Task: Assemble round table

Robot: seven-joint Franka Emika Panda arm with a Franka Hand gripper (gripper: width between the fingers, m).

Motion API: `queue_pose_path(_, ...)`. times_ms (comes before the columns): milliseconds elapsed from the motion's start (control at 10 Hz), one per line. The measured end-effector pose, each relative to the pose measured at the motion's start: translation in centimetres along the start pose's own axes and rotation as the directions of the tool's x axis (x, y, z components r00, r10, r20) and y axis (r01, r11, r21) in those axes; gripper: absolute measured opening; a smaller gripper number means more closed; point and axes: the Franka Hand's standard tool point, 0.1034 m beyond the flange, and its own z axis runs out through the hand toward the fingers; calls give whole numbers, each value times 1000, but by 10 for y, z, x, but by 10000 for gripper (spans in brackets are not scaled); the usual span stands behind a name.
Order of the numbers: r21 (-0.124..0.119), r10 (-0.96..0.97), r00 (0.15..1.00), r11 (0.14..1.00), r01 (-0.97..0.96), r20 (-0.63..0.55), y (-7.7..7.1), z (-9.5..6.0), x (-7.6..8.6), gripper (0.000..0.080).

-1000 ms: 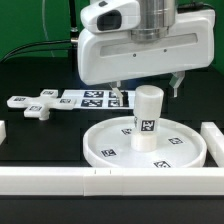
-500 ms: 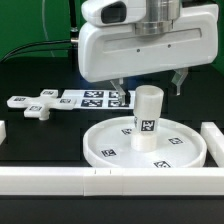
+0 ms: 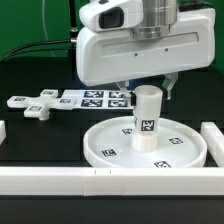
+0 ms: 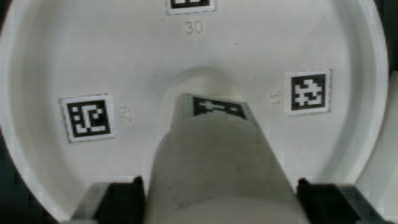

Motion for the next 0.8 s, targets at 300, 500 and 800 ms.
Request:
queue_pose_path(300,5,97,995,995,-97,-4,-1,0,0,407)
queue_pose_path(500,35,372,928,928,-371,-35,-2,1,-2,407)
queue_pose_path(800,69,667,744,745,-664,-49,-3,1,-2,409)
